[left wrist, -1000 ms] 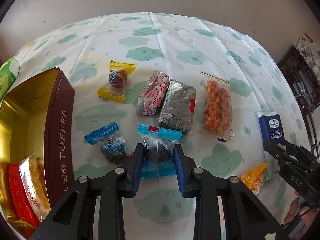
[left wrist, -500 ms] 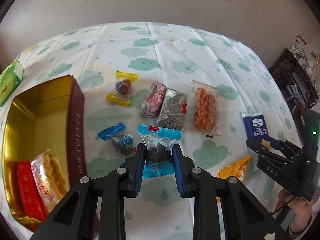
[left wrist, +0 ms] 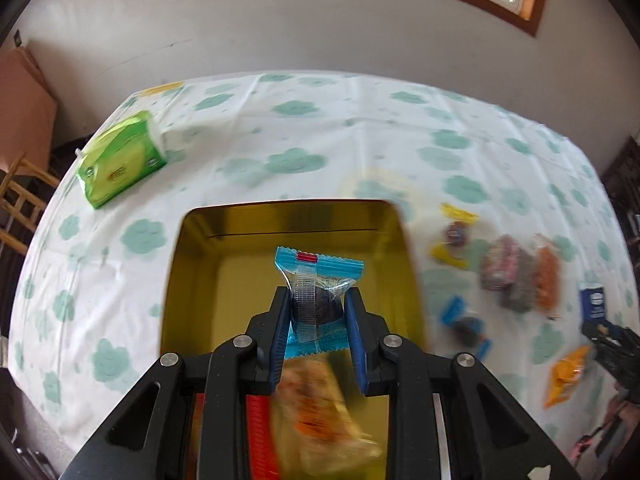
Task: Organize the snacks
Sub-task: 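Carry the candy into the tin and open the left gripper while the right gripper holds the crackers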
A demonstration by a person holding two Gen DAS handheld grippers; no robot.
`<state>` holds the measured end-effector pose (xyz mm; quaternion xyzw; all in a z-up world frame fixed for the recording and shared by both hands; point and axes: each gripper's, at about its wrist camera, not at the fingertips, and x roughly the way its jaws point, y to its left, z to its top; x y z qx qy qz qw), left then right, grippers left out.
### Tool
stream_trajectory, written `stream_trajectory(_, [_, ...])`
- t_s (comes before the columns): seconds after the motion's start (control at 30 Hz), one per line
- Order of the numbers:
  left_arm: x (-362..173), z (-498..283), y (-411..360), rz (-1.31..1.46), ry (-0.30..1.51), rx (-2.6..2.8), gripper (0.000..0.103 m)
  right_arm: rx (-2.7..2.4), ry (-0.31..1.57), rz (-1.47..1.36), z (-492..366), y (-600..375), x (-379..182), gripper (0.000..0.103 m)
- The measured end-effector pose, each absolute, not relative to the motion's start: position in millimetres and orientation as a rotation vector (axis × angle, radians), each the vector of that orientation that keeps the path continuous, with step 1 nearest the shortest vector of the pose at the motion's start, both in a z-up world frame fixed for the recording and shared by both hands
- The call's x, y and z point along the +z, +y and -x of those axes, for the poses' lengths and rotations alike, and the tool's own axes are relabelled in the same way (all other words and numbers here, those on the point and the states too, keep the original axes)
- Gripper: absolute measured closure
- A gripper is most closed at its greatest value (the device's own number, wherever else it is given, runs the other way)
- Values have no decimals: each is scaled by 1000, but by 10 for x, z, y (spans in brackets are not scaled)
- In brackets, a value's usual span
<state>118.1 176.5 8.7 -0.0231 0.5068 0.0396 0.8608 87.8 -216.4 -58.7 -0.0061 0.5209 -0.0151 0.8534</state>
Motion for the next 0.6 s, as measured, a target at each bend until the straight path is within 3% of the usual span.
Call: stream_trajectory(0.6, [-437,-1397,2159,20,1183,144,78,-25,1143,21,-924,-2149,-594,51])
